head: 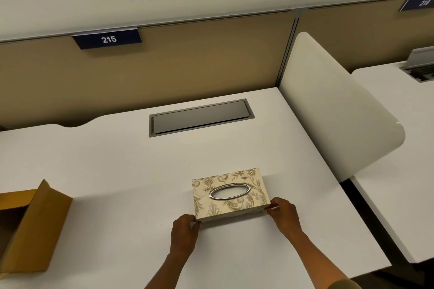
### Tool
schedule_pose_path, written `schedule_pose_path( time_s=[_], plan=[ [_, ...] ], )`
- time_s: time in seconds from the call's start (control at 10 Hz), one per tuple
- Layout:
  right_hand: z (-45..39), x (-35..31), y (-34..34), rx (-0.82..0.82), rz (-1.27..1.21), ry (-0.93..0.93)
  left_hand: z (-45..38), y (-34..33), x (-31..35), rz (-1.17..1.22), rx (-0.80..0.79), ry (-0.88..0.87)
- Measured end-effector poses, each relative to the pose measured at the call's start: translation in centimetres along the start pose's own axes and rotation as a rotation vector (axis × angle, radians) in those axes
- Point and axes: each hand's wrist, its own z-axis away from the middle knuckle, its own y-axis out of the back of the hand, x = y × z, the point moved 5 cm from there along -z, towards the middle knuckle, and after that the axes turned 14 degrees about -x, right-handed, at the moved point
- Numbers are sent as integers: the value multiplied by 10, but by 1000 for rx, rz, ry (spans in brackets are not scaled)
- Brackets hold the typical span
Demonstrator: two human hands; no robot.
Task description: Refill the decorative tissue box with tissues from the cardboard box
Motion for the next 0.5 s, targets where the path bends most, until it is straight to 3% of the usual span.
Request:
schedule_pose_path(
  time_s=[0.4,0.5],
  plan=[
    [17,7,-11,147,-84,-86,9,5,-11,-12,-94,67],
    [28,10,-22,177,-83,-96,18,16,-15,-25,-35,49]
  ],
)
